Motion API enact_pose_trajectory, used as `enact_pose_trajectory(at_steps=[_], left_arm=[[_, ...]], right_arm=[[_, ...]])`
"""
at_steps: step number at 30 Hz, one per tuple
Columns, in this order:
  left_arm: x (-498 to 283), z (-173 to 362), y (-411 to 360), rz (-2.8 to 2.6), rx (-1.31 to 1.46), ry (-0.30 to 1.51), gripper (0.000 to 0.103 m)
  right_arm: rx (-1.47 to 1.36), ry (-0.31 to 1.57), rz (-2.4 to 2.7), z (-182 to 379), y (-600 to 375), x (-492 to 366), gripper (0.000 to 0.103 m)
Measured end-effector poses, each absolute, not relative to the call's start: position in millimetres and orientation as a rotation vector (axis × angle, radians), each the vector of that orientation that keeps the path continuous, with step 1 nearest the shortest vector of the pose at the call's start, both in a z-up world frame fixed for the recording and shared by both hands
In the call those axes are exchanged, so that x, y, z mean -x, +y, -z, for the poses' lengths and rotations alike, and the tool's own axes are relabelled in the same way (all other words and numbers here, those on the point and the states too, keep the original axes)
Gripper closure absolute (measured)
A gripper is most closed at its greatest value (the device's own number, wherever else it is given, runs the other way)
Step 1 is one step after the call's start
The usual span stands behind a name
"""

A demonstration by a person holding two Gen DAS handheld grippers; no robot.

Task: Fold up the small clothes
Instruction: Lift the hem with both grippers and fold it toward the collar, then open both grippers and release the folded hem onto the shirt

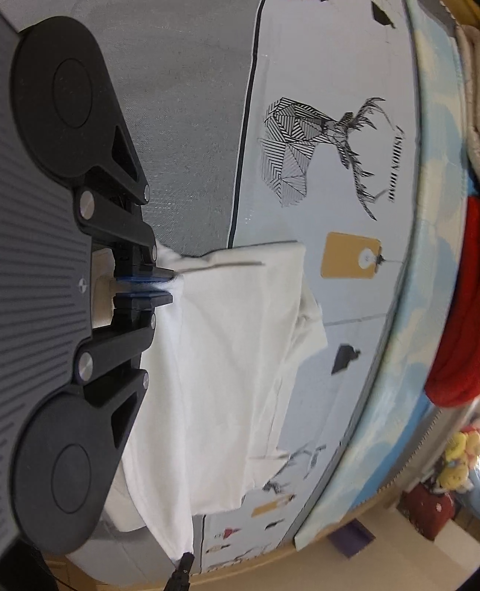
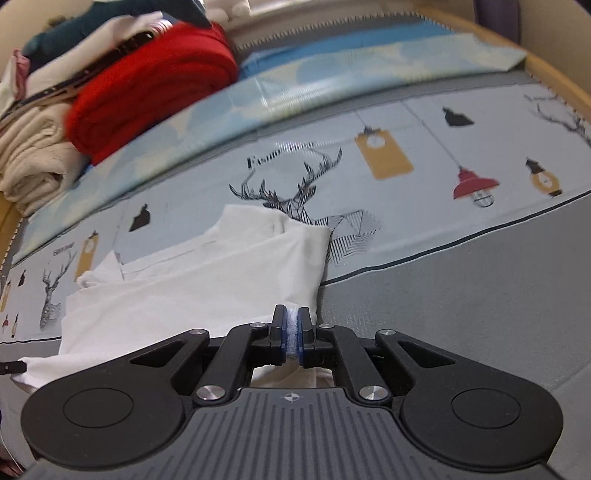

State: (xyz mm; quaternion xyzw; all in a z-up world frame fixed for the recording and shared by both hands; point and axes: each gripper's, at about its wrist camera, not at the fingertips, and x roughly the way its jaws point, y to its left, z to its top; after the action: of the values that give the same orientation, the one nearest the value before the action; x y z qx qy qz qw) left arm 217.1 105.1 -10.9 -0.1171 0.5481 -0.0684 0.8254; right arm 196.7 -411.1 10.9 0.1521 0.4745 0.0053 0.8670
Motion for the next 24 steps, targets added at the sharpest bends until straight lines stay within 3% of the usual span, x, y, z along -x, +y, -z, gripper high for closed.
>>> enact_pose_trajectory(at_steps=[7,10,13,14,16,18,24], left_arm=[[-234,22,108,0.109,0.251,1.212,0.093],[-233,11,124,0.067,0.278,1.162,0.091],[-230,8,142,0.045,0.291,1.159,0.088],[-228,9,144,0.053,0.278,1.169,0.085],[-224,15,143,0.086,0.223,1.209,0.054],[-218,20,136,0.114,0.14,1.239,0.039],[-208,31,121,0.145,0.02,1.248,0.039]], right_arm=[[-0.318,1.081,0.035,16,-413,-227,0.095],[-0.282,1.056,0.08,14,-420,-227,0.087],[-0.285,0.996,0.082,5,-436,-218,0.086],[-0.273,0.982,0.081,4,-440,-214,0.086],[-0.237,0.974,0.062,5,-448,-205,0.086],[-0.184,0.986,0.029,8,-450,-198,0.086],[0.05,1.012,-0.094,23,-430,-182,0.076]])
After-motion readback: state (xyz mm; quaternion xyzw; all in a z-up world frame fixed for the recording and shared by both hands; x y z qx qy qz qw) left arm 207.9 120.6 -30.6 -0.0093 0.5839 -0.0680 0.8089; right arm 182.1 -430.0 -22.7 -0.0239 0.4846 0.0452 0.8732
